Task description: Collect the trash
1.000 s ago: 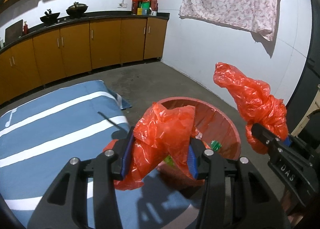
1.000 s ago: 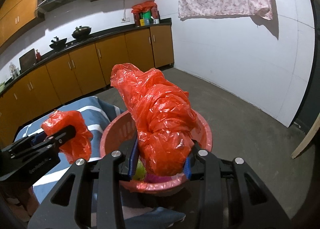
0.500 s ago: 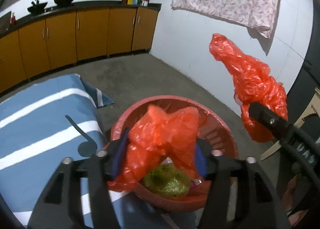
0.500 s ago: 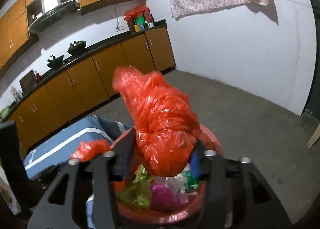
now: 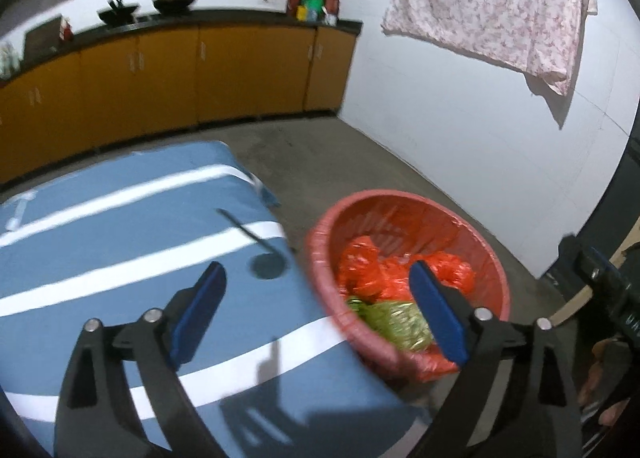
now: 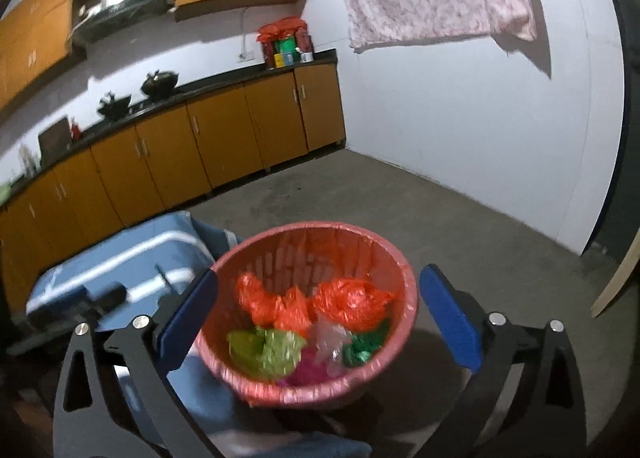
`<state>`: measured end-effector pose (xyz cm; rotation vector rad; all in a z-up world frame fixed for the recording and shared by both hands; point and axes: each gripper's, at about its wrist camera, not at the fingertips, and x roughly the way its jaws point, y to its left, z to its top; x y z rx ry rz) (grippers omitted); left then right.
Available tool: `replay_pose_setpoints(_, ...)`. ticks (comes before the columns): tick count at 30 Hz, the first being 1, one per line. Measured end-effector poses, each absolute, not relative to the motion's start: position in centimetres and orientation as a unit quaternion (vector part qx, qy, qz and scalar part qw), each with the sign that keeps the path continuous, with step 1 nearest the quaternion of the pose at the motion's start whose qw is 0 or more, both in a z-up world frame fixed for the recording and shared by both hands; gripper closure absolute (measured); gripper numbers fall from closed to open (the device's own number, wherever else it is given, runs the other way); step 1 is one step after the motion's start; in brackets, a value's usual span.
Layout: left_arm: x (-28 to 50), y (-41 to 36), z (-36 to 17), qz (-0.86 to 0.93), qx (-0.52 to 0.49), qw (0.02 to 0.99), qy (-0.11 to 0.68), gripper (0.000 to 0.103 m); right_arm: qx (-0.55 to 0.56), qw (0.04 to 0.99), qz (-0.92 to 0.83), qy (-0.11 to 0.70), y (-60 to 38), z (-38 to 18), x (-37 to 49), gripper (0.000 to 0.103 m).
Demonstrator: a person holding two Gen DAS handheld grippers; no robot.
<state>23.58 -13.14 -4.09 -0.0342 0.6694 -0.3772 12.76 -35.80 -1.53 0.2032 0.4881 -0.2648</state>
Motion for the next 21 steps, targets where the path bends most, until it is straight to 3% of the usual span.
replay_pose_setpoints(9,15.1,-7.2,-1.0,-0.092,0.05,0.958,0.266,0.004,0.049,0.96,-0.127,0.247,-31.3,-0.6,8.4,0.002)
replay_pose_setpoints(21,6.6,-1.5,-0.5,-0.021,0.054,0.969,0.242,0.004,0.025,0.965,-0.098,0.24,-26.2,-0.1,3.4,0.002)
